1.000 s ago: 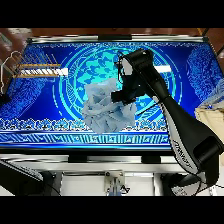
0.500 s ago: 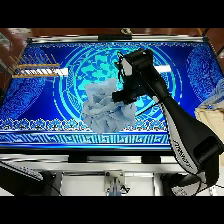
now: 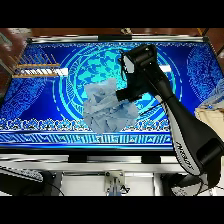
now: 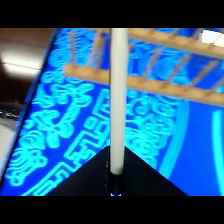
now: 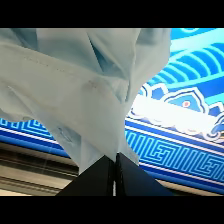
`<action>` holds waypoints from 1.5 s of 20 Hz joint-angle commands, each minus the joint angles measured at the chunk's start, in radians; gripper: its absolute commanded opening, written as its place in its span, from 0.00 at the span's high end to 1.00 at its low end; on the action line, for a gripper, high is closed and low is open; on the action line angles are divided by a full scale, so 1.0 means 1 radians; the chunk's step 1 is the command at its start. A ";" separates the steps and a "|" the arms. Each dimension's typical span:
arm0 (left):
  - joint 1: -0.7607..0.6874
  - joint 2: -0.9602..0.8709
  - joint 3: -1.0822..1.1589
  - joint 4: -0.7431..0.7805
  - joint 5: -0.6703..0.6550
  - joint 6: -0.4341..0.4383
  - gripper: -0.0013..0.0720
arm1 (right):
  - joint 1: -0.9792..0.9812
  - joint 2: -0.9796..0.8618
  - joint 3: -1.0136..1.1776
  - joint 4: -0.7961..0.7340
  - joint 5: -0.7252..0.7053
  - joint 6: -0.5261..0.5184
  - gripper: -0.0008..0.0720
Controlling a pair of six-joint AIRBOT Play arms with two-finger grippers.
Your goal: Fold the shirts.
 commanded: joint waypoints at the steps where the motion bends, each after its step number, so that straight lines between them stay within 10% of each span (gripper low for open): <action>1: -0.098 0.116 0.001 -0.008 -0.166 -0.064 0.92 | -0.022 0.022 0.065 -0.121 0.071 -0.061 0.88; 7: -0.344 0.349 -0.032 0.222 -0.483 -0.158 0.92 | -0.198 0.113 0.085 -0.011 0.070 -0.090 0.88; 18: -0.849 1.106 -0.807 0.298 -0.222 -0.266 0.92 | -0.297 0.137 0.085 -0.005 -0.021 -0.270 0.88; 30: -1.318 1.210 -0.898 0.574 -0.369 -0.427 0.92 | -0.297 0.137 0.085 -0.042 -0.043 -0.260 0.88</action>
